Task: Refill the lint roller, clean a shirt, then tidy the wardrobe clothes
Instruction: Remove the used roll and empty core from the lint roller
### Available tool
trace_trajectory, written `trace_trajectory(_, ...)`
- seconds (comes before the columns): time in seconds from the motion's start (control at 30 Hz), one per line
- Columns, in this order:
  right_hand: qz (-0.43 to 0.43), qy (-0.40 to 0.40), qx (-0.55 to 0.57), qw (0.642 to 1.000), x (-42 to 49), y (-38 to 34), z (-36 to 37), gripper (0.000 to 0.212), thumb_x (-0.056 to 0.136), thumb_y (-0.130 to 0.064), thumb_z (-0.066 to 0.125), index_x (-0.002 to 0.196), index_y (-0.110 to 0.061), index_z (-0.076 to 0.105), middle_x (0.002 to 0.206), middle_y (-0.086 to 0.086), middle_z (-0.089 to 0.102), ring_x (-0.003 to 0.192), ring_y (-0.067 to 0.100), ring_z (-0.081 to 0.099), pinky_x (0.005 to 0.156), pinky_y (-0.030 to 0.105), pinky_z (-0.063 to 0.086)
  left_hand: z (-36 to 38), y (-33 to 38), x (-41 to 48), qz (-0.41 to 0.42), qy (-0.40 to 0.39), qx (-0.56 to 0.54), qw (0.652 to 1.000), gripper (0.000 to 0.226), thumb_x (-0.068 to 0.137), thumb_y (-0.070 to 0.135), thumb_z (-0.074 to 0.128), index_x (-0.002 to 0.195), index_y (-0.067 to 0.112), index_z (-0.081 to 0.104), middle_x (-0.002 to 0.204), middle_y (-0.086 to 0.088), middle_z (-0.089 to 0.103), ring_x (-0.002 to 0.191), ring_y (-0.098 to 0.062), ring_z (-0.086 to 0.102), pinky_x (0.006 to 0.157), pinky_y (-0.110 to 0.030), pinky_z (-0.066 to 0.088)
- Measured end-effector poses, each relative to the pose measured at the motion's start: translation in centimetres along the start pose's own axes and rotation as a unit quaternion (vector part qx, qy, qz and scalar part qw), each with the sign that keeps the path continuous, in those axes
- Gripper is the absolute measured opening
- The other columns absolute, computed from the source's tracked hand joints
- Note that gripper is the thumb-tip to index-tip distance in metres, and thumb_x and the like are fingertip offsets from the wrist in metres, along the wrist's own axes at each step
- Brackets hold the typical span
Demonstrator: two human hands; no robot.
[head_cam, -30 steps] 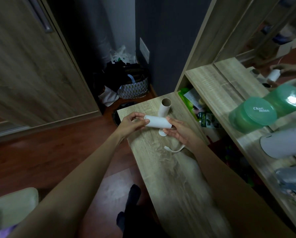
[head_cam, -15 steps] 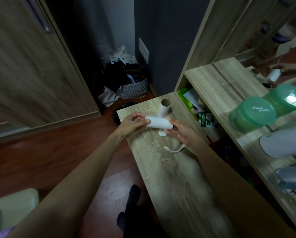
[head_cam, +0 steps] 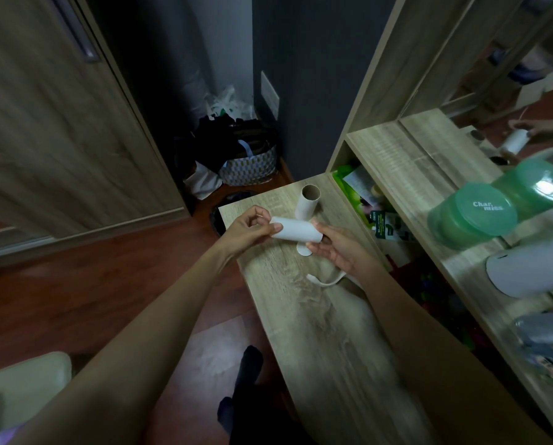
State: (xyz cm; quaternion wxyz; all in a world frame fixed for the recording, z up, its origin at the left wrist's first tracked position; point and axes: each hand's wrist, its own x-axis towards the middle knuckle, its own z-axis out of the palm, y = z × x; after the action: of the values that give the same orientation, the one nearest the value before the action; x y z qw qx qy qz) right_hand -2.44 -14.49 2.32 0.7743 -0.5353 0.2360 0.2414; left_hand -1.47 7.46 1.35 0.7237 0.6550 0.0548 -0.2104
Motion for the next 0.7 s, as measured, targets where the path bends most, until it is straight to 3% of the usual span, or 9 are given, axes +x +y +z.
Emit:
trace_trajectory(0.27,0.003,0.005,-0.003,1.000,0.01,0.19,0.17,0.035,0.089,-0.021,0.065,0.112,0.005,0.060,0.093,0.015,0.066,0.073,0.020,0.070,0.058,0.022,0.058,-0.03,0.10,-0.13,-0.006,0.004,-0.002,1.000,0.021,0.083,0.004,0.071,0.084,0.018,0.055,0.073,-0.003,0.055,0.058,-0.003,0.059,0.057,-0.014,0.050)
trace_trajectory(0.47,0.003,0.006,-0.002,1.000,-0.09,0.09,0.21,0.034,0.089,-0.020,0.065,0.112,0.004,0.060,0.093,0.015,0.067,0.076,0.022,0.070,0.059,0.023,0.058,0.07,0.46,-0.27,-0.016,-0.008,-0.004,1.000,0.022,0.085,0.001,0.068,0.083,0.015,0.052,0.052,0.011,0.054,0.051,-0.001,0.056,0.052,-0.014,0.049)
trace_trajectory(0.7,0.005,0.001,-0.020,1.000,-0.06,-0.18,0.16,0.027,0.088,-0.021,0.065,0.104,0.001,0.062,0.091,0.015,0.066,0.070,0.020,0.070,0.060,0.023,0.059,0.17,0.20,-0.52,-0.001,-0.012,0.017,1.000,0.025,0.084,0.000,0.069,0.077,0.015,0.050,0.057,0.007,0.056,0.053,-0.004,0.057,0.054,-0.015,0.049)
